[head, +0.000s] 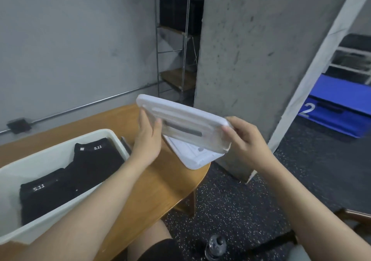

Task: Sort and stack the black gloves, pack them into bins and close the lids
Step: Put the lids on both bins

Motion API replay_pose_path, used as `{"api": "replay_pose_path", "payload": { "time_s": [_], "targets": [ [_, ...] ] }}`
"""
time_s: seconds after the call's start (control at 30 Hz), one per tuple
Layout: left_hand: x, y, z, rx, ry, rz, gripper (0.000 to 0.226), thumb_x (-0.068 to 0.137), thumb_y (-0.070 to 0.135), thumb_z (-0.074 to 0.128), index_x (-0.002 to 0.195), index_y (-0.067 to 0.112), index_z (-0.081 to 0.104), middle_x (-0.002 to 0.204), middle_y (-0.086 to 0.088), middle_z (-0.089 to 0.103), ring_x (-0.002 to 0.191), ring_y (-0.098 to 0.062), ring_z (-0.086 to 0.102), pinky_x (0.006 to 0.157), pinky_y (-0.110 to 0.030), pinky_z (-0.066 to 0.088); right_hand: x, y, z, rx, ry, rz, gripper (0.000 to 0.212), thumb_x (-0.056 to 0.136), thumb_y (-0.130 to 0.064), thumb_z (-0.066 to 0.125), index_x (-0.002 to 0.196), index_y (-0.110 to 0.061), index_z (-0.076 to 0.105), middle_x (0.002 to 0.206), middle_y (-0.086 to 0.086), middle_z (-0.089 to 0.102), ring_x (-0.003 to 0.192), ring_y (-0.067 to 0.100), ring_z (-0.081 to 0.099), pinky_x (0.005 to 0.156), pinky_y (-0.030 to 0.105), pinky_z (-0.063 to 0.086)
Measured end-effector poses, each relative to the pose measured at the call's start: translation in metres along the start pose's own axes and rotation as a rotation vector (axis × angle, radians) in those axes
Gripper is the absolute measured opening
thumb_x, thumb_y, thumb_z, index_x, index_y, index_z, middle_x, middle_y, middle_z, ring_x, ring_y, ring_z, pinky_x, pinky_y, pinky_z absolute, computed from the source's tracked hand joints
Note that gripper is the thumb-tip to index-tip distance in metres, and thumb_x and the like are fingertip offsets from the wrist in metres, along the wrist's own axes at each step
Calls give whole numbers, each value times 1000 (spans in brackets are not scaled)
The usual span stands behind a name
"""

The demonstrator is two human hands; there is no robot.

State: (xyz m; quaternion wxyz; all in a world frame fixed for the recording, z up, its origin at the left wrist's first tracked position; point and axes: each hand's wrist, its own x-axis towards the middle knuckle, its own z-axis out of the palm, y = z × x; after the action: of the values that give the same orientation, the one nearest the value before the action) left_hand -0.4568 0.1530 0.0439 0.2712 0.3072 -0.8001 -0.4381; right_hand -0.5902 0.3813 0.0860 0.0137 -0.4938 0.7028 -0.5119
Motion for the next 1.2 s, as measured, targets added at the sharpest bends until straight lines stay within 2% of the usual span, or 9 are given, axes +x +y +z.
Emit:
{"api": "replay_pose_path", "payload": {
  "time_s": [0.13,0.3,0.43,0.5,0.6,0.77,1.0,1.1,1.2],
  "targets": [
    [10,-1,-19,-47,39,43,67,110,45,32,165,22,1,172,4,12,156,-17,17,116,-25,14,7,-19,-10,198,18,36,20,104,-33,52,108,-29,71,98,-9,71,91,8,64,80,24,52],
    [11,-7,-55,-101,112,97,56,111,38,38,162,35,16,155,19,33,138,-2,35,108,-24,33,28,-27,-5,435,30,126,29,105,-34,50,116,-19,73,107,2,72,97,18,67,82,38,55],
    [4,-29,-94,101,163,87,53,109,37,37,159,41,24,150,-3,44,137,-23,42,109,-40,37,52,-19,18,520,96,186,30,109,-35,48,115,-21,73,107,5,71,96,21,64,80,42,51],
    [-7,-33,-114,184,178,80,54,109,34,37,160,41,24,149,-4,44,136,-24,41,103,-36,33,64,-13,37,527,126,201,28,109,-33,48,111,-22,74,104,2,72,94,19,65,80,40,50],
    [-30,-38,-145,281,233,74,56,110,28,38,163,32,22,155,-7,41,141,-24,36,103,-28,25,77,-15,69,486,128,176,27,110,-28,47,117,-20,71,115,0,72,104,18,66,88,40,52],
    [-77,-68,-209,437,299,27,56,108,26,43,161,31,27,148,-8,50,137,-28,44,98,-33,33,89,-25,139,458,44,138,29,106,-35,50,122,-19,69,122,-2,71,117,21,65,99,45,53],
    [-146,-103,-260,538,300,-82,50,106,33,47,155,29,36,140,0,58,127,-26,54,98,-38,44,111,-27,243,302,-136,147,25,107,-21,48,117,-12,69,114,2,72,104,17,64,88,33,48],
    [-159,-117,-271,574,278,-129,35,105,38,45,134,20,49,116,-4,64,107,-29,60,90,-43,49,119,-33,269,203,-247,178,28,109,-26,44,119,-13,67,113,1,70,104,20,63,84,33,46],
    [-168,-124,-272,584,283,-155,18,105,37,45,105,19,49,95,-1,59,87,-25,57,79,-45,49,122,-40,284,157,-307,205,30,110,-28,42,119,-13,66,114,3,69,108,25,63,93,41,51]
  ]
}}
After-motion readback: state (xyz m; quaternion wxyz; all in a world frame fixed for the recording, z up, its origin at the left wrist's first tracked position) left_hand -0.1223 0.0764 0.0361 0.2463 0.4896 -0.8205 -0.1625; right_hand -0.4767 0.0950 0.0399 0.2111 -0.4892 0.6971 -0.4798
